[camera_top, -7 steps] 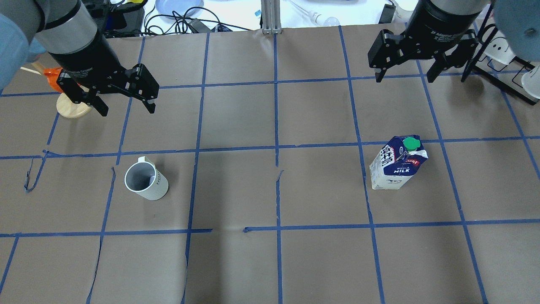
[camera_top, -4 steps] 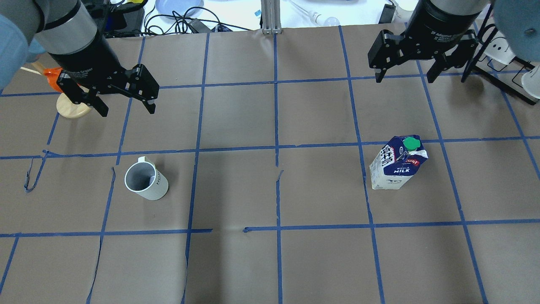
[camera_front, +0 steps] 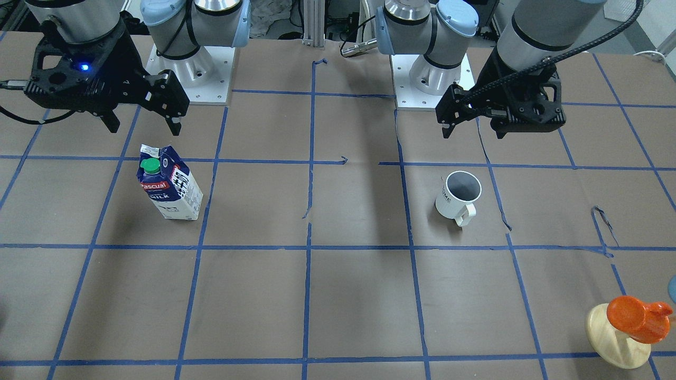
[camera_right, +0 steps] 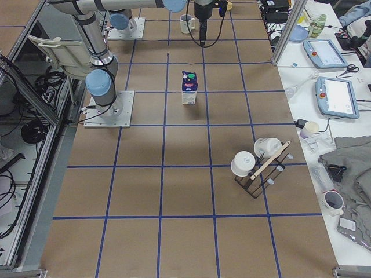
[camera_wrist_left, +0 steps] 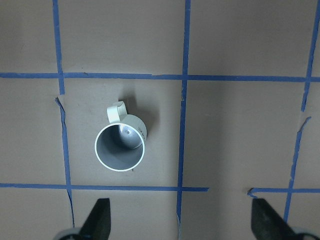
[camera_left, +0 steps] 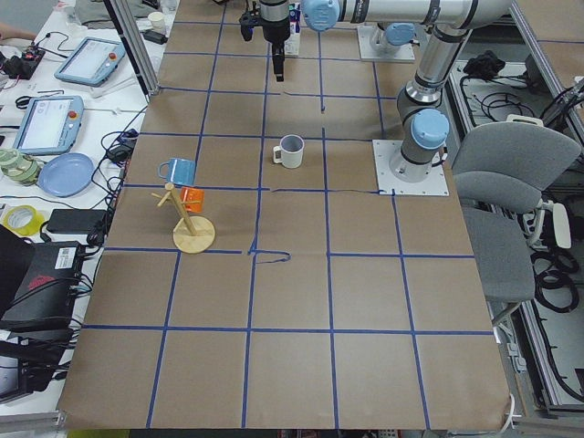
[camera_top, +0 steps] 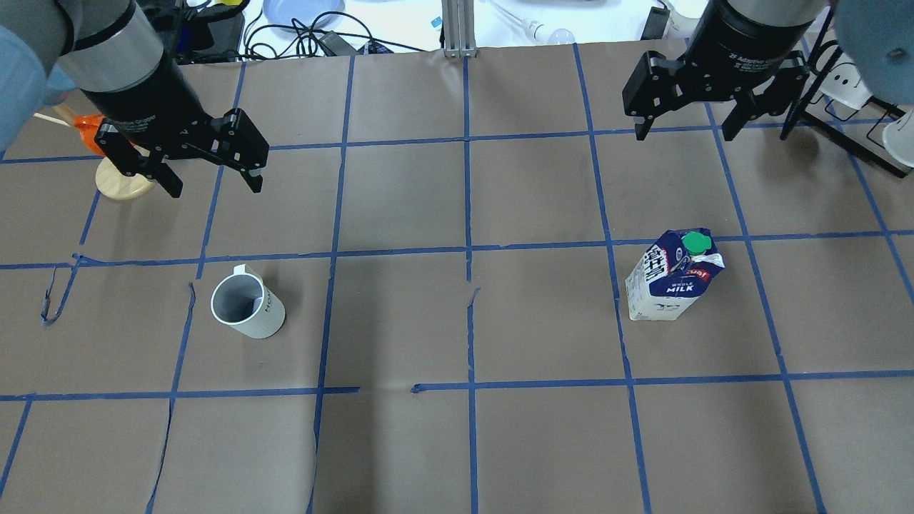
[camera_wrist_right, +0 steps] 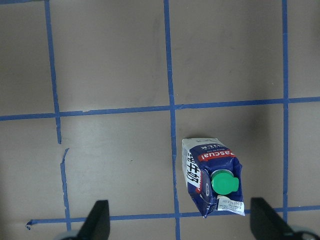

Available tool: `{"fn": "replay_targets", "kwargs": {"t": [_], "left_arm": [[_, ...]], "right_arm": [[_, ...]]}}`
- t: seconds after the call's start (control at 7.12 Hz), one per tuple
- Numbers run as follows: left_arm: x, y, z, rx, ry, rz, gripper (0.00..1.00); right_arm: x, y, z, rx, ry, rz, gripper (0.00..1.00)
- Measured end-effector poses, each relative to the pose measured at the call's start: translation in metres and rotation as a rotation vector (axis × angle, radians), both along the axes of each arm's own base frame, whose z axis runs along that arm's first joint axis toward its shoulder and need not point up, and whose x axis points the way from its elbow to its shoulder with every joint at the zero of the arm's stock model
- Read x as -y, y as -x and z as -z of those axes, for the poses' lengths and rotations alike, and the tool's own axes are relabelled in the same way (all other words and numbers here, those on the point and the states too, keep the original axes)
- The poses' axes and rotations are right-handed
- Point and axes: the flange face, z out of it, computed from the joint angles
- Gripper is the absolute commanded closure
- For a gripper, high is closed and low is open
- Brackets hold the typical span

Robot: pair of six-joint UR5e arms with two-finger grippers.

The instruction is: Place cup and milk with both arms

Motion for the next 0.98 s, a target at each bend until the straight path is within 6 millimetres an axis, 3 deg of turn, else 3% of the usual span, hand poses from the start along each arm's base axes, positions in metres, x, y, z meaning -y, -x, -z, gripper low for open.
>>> {"fn": "replay_targets", "kwargs": {"t": [0.98], "left_arm": [[-0.0018,-0.0032,0.0018,0.01,-0.007,-0.002,0.0]], "right_arm": [[0.0005,0.0,0.0008,0.0,-0.002,0.0,0.0]]}}
